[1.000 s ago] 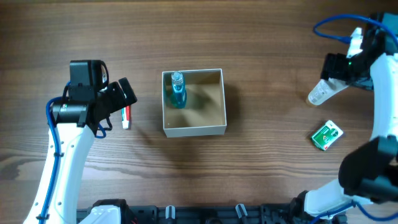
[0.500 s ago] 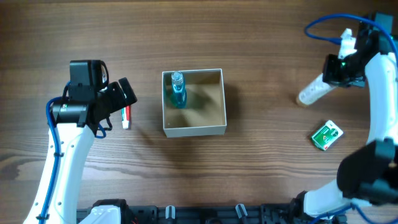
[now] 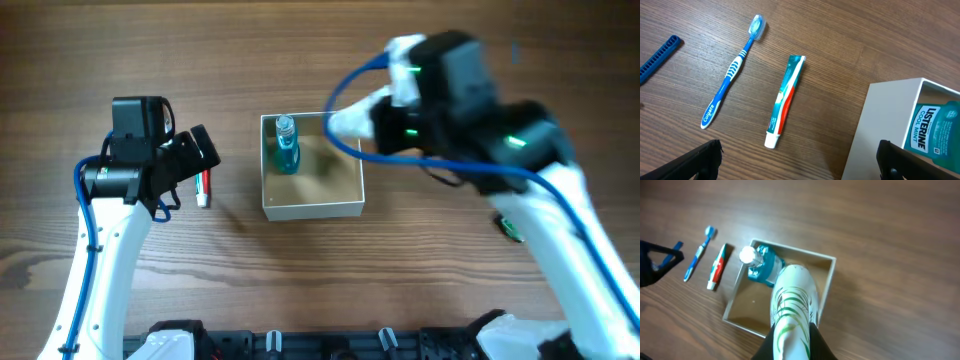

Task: Pack container
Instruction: 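Place the Pantene tube upright in the box beside the bottle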

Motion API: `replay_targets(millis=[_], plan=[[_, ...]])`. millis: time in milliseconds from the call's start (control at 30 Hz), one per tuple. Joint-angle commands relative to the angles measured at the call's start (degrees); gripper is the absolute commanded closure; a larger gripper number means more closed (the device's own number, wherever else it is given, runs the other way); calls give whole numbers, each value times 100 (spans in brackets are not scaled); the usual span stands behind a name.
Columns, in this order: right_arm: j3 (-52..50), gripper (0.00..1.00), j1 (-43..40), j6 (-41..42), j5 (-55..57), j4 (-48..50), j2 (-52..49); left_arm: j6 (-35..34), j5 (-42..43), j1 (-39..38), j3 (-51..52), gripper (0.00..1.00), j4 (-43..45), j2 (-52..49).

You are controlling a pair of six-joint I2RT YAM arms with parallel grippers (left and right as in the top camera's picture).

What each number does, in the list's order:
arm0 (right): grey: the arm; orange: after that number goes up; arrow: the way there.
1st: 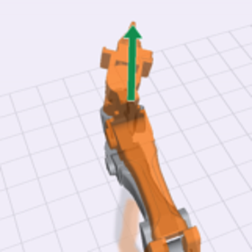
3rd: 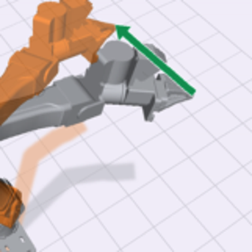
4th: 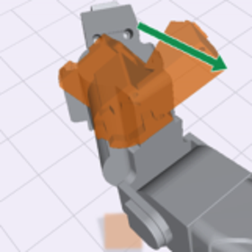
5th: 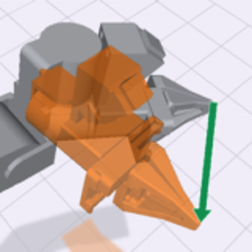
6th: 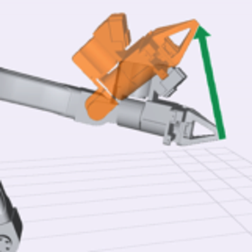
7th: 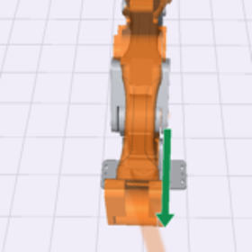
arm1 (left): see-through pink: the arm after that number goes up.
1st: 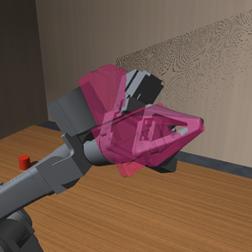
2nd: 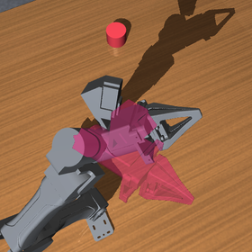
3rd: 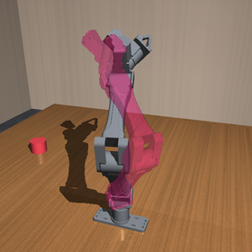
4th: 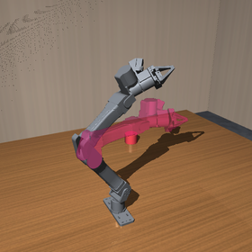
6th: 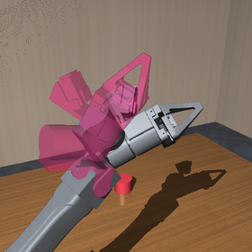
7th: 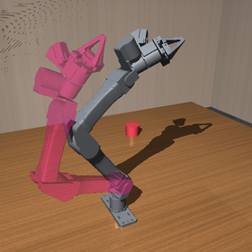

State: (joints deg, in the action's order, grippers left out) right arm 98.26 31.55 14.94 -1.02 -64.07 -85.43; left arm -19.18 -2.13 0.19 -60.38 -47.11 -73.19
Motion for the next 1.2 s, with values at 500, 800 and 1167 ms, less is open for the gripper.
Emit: replay_targets(millis=[500,800,1167], plan=[[35,79,149,942,656,772,-2389,92,-98,31,-98,0,15,-2],[37,36,151,597,461,737,-2343,92,-98,31,-98,0,17,-2],[188,37,149,188,466,726,-1886,92,-98,31,-98,0,17,-2]])
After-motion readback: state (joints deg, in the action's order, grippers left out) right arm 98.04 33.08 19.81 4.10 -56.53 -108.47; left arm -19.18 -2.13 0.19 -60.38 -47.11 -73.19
